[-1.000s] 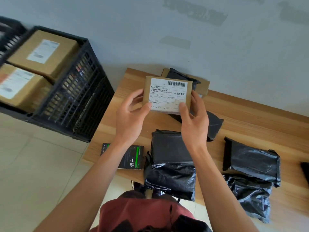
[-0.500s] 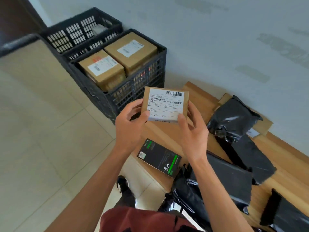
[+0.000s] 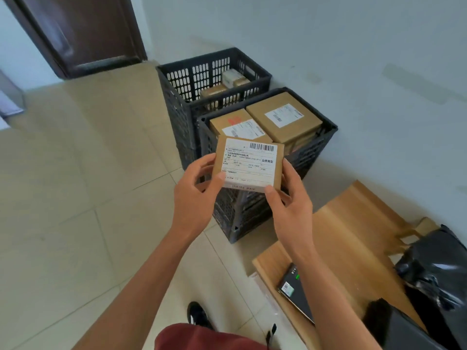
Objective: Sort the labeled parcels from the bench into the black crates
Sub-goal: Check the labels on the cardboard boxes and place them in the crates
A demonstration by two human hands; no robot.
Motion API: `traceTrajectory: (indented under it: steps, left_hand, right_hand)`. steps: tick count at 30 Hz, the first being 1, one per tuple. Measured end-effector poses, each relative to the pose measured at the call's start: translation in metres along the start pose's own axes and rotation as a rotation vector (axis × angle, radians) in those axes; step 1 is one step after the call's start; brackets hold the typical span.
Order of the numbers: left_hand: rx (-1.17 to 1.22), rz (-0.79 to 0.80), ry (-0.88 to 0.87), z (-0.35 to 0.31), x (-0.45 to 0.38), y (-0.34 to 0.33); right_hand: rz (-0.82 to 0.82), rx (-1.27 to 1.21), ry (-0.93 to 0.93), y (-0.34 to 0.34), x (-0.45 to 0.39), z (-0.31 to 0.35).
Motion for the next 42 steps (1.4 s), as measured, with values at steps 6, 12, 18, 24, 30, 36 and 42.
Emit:
traceTrajectory:
  steps: [6,12,18,24,30,36,42]
  left_hand:
    - [-0.011,-0.012,-0.033,0.015,-0.040,0.061]
    - [-0.029,-0.077,-0.009,0.038,-0.072,0.096]
    - [-0.076,-0.102,0.006,0.059,-0.116,0.108]
    - [-0.150,-0.073,0.010,0.075,-0.183,0.093]
    - [-0.190,-0.073,0.018,0.094,-0.242,0.085]
    - [-0.191,-0.063,0.004,0.105,-0.291,0.076]
    - [-0.186,-0.010,-0.019,0.131,-0.340,0.073]
  right_hand:
    - [0.020,-0.067,0.075,-0.069,-0.027,0.030]
    - [0.085,-0.112,0.098,-0.118,-0.053,0.044]
    - [0.121,-0.109,0.093,-0.155,-0.099,0.049]
    - [0.131,-0.133,0.065,-0.177,-0.167,0.051]
    - [0.144,-0.114,0.056,-0.197,-0.230,0.063]
    - [0.109,-0.096,0.030,-0.208,-0.271,0.071]
    - [0.071,-0.085,0.000,-0.227,-0.307,0.073]
Point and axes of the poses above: each hand's wrist, its own x-axis away from the middle knuckle, its own y-axis out of the back of the hand, z = x × y, the point moved 4 cm from there along -x, towards the middle knuckle, and after that the axes turned 9 degrees about -y, right-handed, at the moved point
